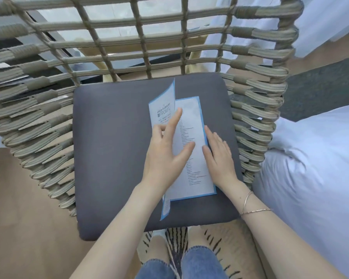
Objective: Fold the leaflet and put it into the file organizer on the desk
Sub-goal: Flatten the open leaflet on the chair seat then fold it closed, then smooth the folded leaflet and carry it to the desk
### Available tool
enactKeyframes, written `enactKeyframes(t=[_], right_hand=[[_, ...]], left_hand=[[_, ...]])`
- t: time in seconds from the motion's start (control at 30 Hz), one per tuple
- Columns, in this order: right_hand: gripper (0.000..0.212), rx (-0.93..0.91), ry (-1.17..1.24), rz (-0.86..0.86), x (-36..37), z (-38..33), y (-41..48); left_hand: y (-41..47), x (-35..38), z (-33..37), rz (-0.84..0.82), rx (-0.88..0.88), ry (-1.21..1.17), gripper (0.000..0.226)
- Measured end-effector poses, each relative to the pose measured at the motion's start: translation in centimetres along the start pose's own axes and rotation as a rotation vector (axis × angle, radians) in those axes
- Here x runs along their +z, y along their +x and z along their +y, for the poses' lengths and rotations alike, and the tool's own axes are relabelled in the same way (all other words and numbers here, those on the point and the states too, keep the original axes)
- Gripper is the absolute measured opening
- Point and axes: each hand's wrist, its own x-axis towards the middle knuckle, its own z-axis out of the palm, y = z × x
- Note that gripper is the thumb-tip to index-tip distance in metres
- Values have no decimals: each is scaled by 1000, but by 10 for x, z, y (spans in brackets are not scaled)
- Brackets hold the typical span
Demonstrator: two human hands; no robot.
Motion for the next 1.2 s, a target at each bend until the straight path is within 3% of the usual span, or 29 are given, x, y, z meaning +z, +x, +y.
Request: enactKeyframes(t=[0.13, 0.23, 0.5, 0.8, 1.07, 1.2], right_hand=[[59, -4, 240, 46, -16, -4, 4], [57, 29, 276, 88, -21, -6, 9], [69, -61, -174, 106, 9, -8, 13], [58, -194, -504, 63, 36, 14, 25], [59, -139, -557, 11, 29, 2, 24], [59, -207, -491, 79, 12, -26, 39]], left_hand=[[-1, 11, 5, -50, -9, -27, 62], [-3, 20, -4, -86, -20, 74, 58], [6, 34, -61, -167, 123, 554, 54], [11, 55, -113, -184, 230, 687, 56], [12, 51, -111, -220, 221, 724, 56], [27, 28, -92, -172, 220, 721, 58]])
